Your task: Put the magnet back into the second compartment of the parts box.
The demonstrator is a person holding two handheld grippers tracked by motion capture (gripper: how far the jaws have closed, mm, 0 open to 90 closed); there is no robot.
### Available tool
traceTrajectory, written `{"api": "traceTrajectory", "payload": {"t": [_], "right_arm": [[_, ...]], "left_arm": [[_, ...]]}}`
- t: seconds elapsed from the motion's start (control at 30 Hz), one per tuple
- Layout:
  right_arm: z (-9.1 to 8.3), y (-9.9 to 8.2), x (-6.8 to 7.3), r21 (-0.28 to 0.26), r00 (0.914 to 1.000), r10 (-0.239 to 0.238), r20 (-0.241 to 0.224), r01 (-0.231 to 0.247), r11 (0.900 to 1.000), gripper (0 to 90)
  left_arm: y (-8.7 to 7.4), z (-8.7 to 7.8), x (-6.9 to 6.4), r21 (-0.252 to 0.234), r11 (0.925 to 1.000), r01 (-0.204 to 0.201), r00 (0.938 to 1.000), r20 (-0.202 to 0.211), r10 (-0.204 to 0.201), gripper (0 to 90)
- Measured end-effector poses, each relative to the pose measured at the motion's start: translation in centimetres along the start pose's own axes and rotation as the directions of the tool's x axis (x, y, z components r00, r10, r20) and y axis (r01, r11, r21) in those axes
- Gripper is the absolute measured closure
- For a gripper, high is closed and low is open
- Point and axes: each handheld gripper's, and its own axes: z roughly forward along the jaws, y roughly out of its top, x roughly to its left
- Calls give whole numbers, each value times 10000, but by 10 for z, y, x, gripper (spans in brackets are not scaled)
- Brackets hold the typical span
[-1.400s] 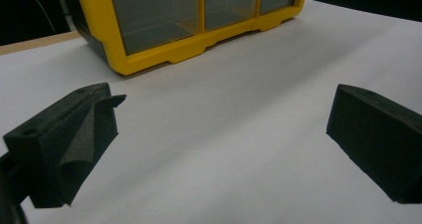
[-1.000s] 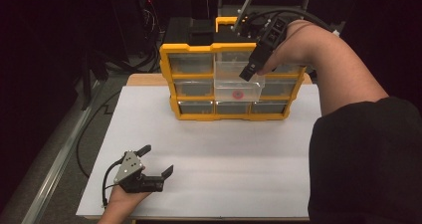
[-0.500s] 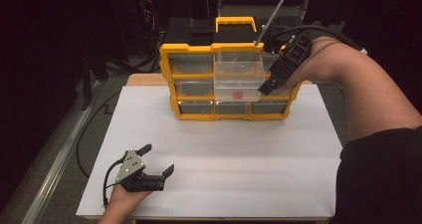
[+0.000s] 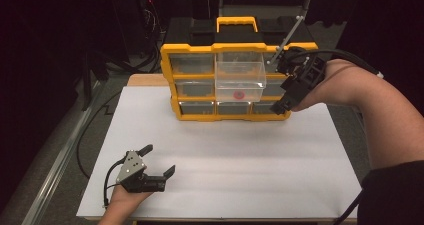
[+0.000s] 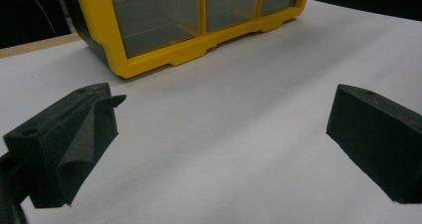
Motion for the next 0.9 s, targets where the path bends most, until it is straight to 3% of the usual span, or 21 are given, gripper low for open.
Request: {"api": "traceTrajectory", "payload": {"t": [0.47,0.77,0.9], "right_arm": [[31,-46,2,110,9985,523,-128,-522,9986,134],[51,-60,7,205,9977,670,91,-672,9975,4],[62,-66,7,215,9964,816,216,-820,9964,3]], "left_arm": [[0,0,0,15,10000,29,10000,-4,-29,7],[0,2,0,80,10000,-1,10000,31,1,7],[0,2,0,71,10000,14,10000,12,-14,7]]}}
